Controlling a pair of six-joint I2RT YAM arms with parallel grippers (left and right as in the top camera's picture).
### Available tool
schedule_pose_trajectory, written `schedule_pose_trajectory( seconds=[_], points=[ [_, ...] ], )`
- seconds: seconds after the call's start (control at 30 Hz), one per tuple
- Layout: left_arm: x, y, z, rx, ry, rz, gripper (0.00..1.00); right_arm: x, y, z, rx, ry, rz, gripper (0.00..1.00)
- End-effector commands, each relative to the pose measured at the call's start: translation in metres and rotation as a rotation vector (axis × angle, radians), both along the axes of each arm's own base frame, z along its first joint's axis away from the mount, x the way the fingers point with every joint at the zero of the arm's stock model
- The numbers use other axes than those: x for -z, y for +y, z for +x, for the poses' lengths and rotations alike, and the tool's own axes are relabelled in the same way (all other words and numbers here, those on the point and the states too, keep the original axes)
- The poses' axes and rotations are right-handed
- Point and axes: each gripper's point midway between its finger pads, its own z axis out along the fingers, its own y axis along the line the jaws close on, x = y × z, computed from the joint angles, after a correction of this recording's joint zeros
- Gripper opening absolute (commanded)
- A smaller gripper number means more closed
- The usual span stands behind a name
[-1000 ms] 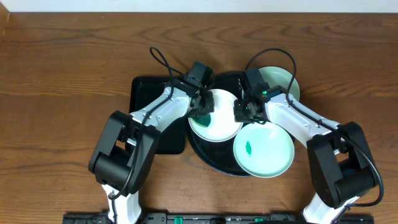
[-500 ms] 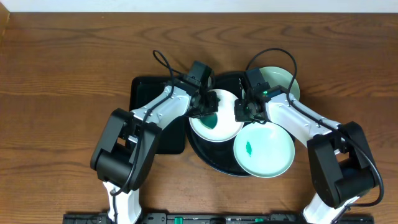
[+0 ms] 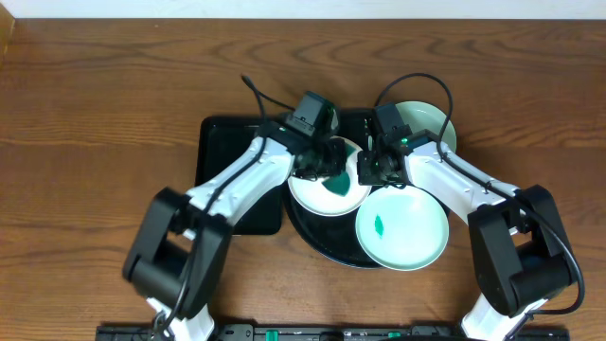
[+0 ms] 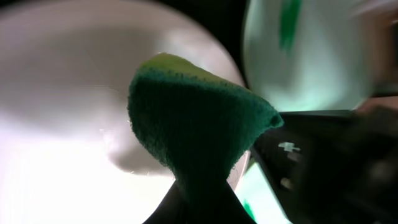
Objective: Clean dirty plates on tray and stack at the side
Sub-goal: 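Lower the sponge onto the white plate and wipe its surface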
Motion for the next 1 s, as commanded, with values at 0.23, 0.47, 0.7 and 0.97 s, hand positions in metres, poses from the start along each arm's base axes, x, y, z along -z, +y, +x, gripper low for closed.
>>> schedule_pose_trajectory(
  seconds=[0.23,0.47,0.7,0.97],
  points=[
    [0.013,0.046,0.008,-0.116,-0.038,0.245,0.08,-0.001,0.016,-0.009,-0.051,0.022,0.060,0.01],
    [0.039,0.052,0.008,-0.120,-0.002,0.301,0.07,-0.001,0.016,-0.009,-0.051,0.022,0.060,0.01],
    [0.060,0.080,0.017,-0.197,-0.020,0.446,0.07,-0.001,0.016,-0.009,-0.051,0.022,0.060,0.01],
    [0.063,0.066,0.005,-0.204,0.037,0.391,0.07,-0.001,0.016,-0.009,-0.051,0.022,0.060,0.01]
  ],
)
